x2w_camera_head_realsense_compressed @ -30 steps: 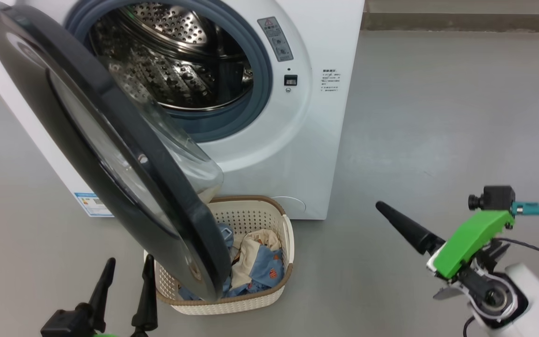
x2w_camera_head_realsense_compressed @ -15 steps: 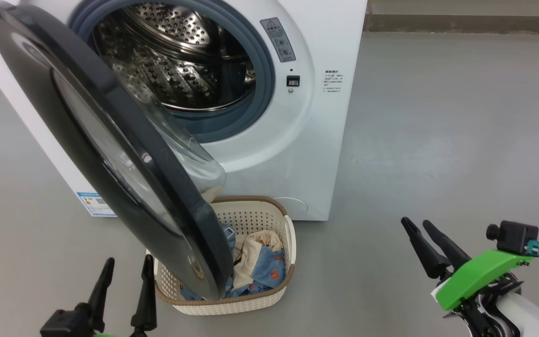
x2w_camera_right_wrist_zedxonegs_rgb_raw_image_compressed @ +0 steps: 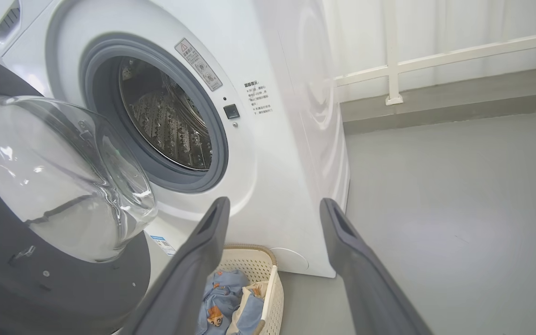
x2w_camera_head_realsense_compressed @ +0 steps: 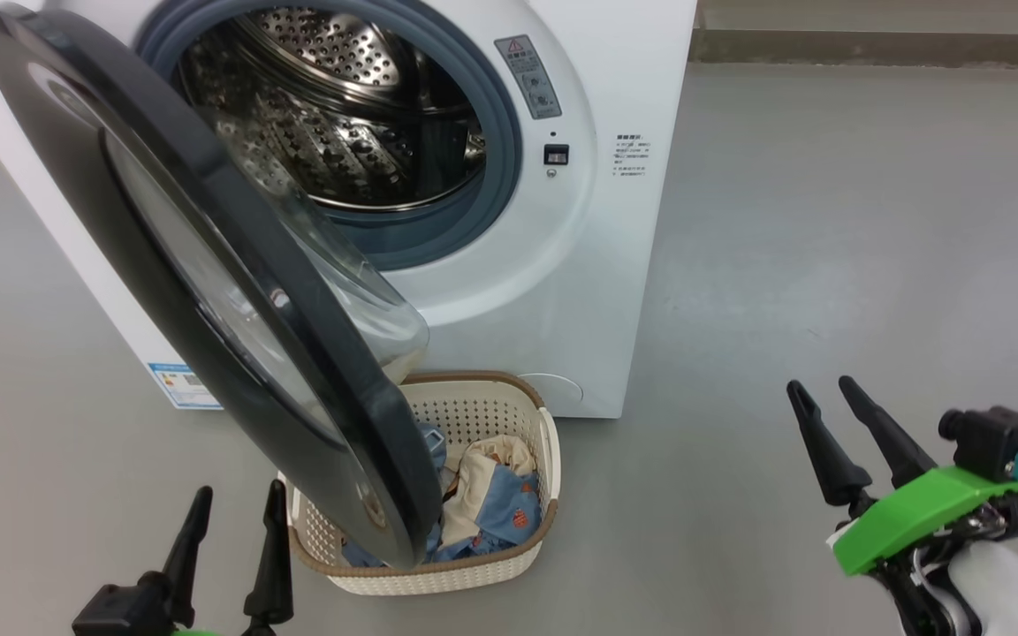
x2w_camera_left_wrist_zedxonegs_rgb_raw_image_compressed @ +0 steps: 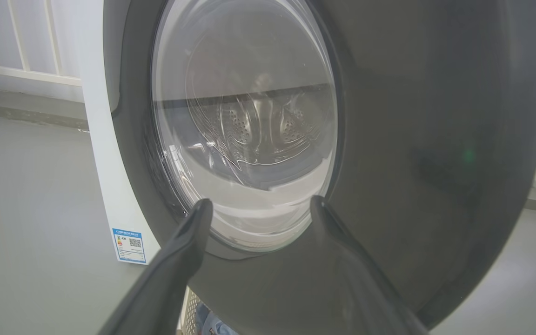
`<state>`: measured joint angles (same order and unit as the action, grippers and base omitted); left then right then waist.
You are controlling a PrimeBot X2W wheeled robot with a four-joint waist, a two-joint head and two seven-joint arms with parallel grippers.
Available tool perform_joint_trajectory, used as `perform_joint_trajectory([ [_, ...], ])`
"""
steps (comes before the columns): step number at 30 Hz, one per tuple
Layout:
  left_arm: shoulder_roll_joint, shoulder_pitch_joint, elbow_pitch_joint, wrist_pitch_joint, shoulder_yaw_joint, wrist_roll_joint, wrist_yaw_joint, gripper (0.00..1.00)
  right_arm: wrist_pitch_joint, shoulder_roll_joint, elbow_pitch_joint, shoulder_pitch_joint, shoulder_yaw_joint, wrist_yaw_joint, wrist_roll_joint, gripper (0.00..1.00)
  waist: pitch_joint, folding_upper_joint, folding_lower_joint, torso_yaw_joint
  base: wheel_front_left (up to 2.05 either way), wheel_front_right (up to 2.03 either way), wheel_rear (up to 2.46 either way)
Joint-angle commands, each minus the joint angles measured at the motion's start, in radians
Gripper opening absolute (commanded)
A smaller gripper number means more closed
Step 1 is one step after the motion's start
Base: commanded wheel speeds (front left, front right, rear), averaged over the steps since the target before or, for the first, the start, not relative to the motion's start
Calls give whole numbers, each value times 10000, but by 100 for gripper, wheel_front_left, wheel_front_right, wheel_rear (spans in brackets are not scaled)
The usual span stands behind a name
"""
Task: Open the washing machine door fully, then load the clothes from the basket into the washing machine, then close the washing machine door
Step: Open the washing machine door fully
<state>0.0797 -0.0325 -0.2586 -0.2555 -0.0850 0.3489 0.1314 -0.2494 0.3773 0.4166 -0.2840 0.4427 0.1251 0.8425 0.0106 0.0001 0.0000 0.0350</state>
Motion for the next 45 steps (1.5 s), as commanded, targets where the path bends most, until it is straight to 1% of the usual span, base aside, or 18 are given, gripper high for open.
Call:
perform_joint_trajectory([
  [1, 133, -164, 235, -63, 343, -107, -7, 100, -122, -42, -321, 322, -230, 56, -400, 100, 9, -1, 0, 3, 0, 0, 0],
  [3, 131, -184, 243, -63, 341, -105, -7, 100, -122, -286, -526, 540, -723, 56, -861, 100, 30, -1, 0, 11, 0, 0, 0],
  [4, 131, -184, 243, -63, 341, -105, -7, 100, -122, -286, -526, 540, -723, 56, -861, 100, 30, -1, 0, 11, 0, 0, 0],
  [7, 130, -203, 243, -63, 345, -98, -7, 100, -122, -572, -772, 871, -1289, 56, -1579, 100, 52, -1, 0, 25, 0, 0, 0],
  [10, 124, -208, 240, -63, 343, -82, -7, 100, -123, -816, -871, 1195, -1589, 56, -2073, 100, 66, -1, 0, 42, 0, 0, 0],
  [19, 97, -234, 213, -63, 335, -53, -7, 100, -123, -1229, -719, 1716, -1843, 56, -2508, 100, 107, -1, 0, 39, 0, 0, 0],
  [28, 97, -289, 226, -63, 386, -30, -7, 100, -123, -1283, -667, 1796, -1917, 56, -2583, 100, 92, -1, 0, 77, 0, 0, 0],
  [29, 93, -321, 285, -63, 388, -13, -7, 45, -124, -1279, -672, 1798, -1935, 56, -2588, 100, 82, -1, 0, 92, 0, 0, 0],
  [30, 92, -362, 395, -63, 410, -10, -7, 10, -124, -1279, -679, 1804, -1956, 56, -2590, 100, 72, -1, 0, 107, 0, 0, 0],
  [31, 105, -400, 525, -63, 434, -14, -7, 0, -124, -1273, -688, 1807, -1976, 56, -2600, 100, 61, -1, 0, 123, 0, 0, 0],
  [35, 121, -556, 1371, -63, 587, -60, -7, 0, -124, -1259, -731, 1843, -2072, 56, -2646, 100, 16, -1, 0, 203, 0, 0, 0],
  [40, 18, -684, 3186, -63, 549, -310, -7, 0, -124, -1222, -788, 1935, -2220, 56, -2695, 100, -46, -1, 0, 309, 0, 0, 0],
  [43, -80, -656, 4407, -63, 130, -465, -7, 0, -124, -1204, -827, 1979, -2278, 56, -2735, 100, -70, -1, 0, 328, 0, 0, 0],
  [45, -124, -604, 5038, -26, -345, -559, -7, 0, -124, -1184, -852, 2011, -2313, 56, -2767, 100, -86, -1, 0, 339, 0, 0, 0],
])
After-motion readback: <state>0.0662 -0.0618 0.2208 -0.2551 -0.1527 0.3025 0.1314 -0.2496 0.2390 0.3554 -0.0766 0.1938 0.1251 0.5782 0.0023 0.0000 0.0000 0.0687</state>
